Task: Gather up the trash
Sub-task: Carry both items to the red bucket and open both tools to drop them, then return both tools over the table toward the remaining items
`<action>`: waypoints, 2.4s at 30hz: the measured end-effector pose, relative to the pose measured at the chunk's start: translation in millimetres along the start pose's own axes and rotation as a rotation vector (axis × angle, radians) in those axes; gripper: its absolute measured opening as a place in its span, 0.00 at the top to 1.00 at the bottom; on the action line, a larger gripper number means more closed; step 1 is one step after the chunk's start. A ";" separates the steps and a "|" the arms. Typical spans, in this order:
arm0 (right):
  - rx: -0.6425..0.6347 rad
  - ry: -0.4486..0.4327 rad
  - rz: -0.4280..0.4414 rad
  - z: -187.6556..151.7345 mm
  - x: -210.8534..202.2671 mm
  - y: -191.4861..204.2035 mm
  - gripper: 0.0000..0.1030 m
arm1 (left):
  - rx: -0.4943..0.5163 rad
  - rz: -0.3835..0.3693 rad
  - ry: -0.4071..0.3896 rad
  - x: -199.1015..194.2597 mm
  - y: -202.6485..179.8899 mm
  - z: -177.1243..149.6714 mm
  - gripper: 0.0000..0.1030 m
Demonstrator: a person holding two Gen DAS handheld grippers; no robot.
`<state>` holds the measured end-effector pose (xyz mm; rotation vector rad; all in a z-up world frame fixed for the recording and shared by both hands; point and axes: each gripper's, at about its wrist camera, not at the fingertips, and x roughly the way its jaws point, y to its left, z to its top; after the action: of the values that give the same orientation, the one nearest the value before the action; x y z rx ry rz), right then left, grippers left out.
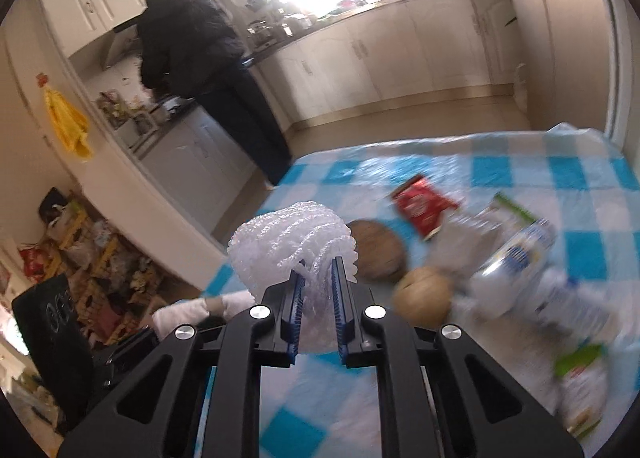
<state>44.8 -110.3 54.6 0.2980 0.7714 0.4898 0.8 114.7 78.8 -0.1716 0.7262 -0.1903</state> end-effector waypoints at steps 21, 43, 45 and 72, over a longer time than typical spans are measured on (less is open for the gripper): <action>-0.268 0.327 0.306 -88.1 136.7 237.1 0.85 | -0.294 0.396 0.049 -89.1 220.8 -69.2 0.69; -0.239 0.296 0.257 -97.4 157.6 239.6 0.26 | -0.398 0.417 0.088 -79.1 268.4 -93.9 0.21; -0.228 0.276 0.266 -94.1 147.0 234.6 0.26 | -0.406 0.415 0.078 -85.3 266.3 -92.1 0.20; -0.060 -0.084 -0.259 -138.0 -73.7 38.8 0.14 | 0.015 0.105 -0.157 -115.4 54.8 -53.3 0.07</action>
<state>-112.7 -105.1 20.4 0.1583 0.6998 0.2542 -113.3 189.7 101.5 -0.1318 0.5755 -0.0814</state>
